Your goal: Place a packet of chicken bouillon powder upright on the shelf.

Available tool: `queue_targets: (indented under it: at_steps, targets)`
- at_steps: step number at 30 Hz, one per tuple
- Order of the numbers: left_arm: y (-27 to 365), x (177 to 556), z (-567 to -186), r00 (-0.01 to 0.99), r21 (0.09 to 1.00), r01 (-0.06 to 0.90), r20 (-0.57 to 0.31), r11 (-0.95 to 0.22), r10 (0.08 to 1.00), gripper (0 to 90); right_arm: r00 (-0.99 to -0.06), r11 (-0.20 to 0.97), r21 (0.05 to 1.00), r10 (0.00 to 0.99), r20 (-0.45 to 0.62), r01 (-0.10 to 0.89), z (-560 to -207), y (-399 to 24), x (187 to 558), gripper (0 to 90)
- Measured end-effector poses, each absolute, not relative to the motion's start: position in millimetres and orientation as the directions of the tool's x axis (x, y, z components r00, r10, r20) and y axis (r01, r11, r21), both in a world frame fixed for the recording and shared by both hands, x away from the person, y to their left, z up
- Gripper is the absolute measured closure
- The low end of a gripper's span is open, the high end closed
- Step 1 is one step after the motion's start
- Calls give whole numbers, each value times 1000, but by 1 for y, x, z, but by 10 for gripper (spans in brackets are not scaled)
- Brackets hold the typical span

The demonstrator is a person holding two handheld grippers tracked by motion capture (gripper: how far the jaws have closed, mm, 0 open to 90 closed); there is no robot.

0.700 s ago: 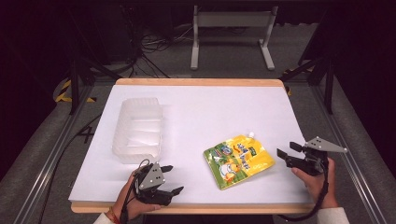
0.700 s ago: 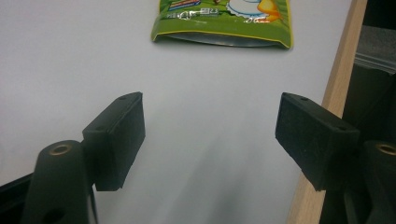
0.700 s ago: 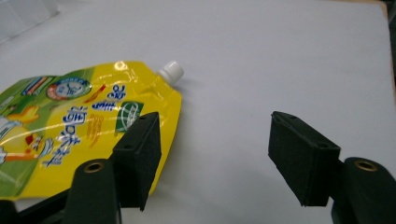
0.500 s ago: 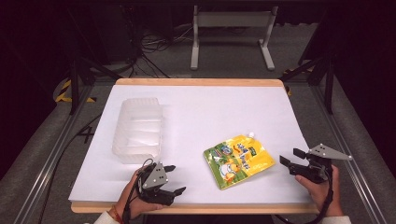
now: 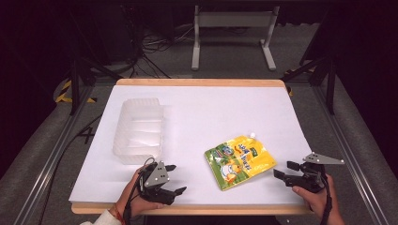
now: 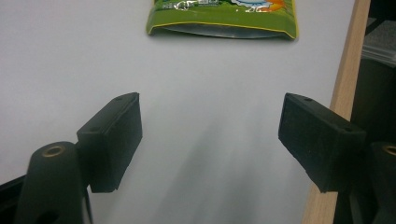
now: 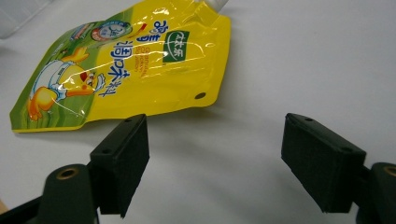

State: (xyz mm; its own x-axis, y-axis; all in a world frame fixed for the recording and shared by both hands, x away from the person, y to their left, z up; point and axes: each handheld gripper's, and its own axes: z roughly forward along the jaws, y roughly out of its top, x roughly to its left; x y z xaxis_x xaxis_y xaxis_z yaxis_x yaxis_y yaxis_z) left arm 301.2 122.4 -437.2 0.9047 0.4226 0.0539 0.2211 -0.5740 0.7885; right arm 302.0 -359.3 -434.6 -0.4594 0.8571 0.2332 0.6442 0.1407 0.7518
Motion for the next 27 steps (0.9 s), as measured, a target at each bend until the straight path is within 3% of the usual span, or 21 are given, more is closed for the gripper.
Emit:
queue_targets:
  at_steps: [15,18,21,23,27]
  targets:
    - [117,304,-440,908,781,238,33,-578,418,209,-489,50,694,746,452,718,-448,-314,325,216]
    - [115,305,-441,908,778,241,29,-580,417,208,-486,48,689,745,457,723,-447,-300,333,200]
    - [113,306,-442,909,778,247,21,-578,417,202,-469,29,684,749,468,729,-449,-288,340,307]
    - [111,308,-441,907,781,254,14,-571,422,199,-488,69,698,763,424,713,-448,-280,343,498]
    - [106,314,-439,894,791,273,1,-547,449,213,-500,95,709,774,389,699,-446,-272,345,756]
